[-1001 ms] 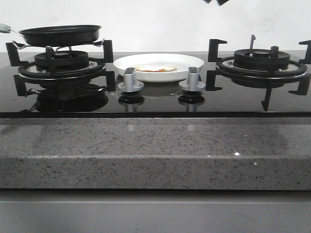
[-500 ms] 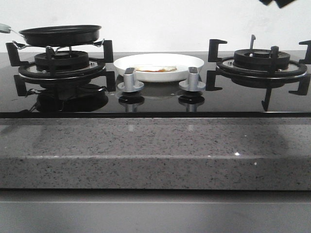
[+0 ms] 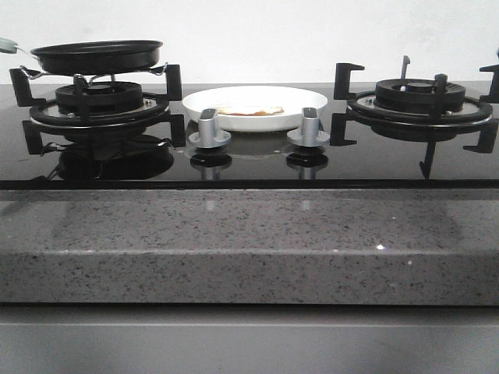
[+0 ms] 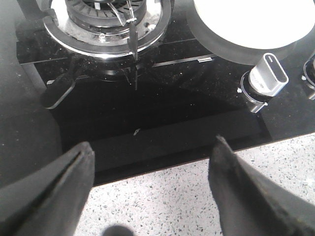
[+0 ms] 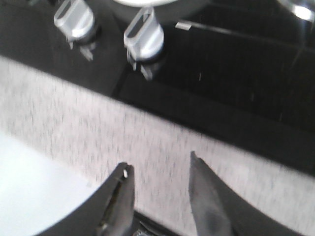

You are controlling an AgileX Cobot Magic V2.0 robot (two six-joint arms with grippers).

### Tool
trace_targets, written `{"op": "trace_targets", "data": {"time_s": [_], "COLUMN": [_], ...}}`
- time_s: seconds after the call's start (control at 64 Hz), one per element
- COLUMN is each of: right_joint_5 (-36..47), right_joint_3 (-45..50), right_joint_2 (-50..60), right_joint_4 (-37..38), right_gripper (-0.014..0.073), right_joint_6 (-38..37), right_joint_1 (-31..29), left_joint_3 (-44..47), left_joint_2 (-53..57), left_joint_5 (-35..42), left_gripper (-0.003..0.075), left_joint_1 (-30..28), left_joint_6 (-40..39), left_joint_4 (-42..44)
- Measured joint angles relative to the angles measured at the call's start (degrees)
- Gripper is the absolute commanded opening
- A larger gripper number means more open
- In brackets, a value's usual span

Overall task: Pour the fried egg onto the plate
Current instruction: 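Open the right gripper and withdraw it up from the plate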

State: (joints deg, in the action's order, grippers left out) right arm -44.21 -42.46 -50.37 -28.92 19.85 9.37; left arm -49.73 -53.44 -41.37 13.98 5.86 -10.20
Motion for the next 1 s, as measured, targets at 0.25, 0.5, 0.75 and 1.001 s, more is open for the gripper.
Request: {"op": "trace_targets", "data": {"time_s": [0.25, 0.5, 0.75, 1.001], "right_joint_5": [-0.1, -0.1, -0.1, -0.1], "right_joint_3": [1.6, 1.6, 1.6, 1.6], "right_joint_2": [2.3, 2.3, 2.3, 2.3], "right_joint_4": [0.0, 0.0, 0.0, 0.0], "right_gripper": [0.0309, 0.0309, 0.0309, 0.0206], "right_joint_6": [0.0, 0.0, 0.0, 0.0], "right_joint_1": [0.0, 0.0, 0.0, 0.0], "left_joint_3": [0.0, 0.0, 0.0, 0.0], "left_joint_2": [0.0, 0.0, 0.0, 0.0], "left_joint_5": [0.0, 0.0, 0.0, 0.0], "left_gripper": [0.0492, 0.0492, 0.0489, 0.0206], "left_joint_1": [0.0, 0.0, 0.0, 0.0], "left_joint_6": [0.0, 0.0, 0.0, 0.0], "left_joint_4": [0.0, 0.0, 0.0, 0.0]}}
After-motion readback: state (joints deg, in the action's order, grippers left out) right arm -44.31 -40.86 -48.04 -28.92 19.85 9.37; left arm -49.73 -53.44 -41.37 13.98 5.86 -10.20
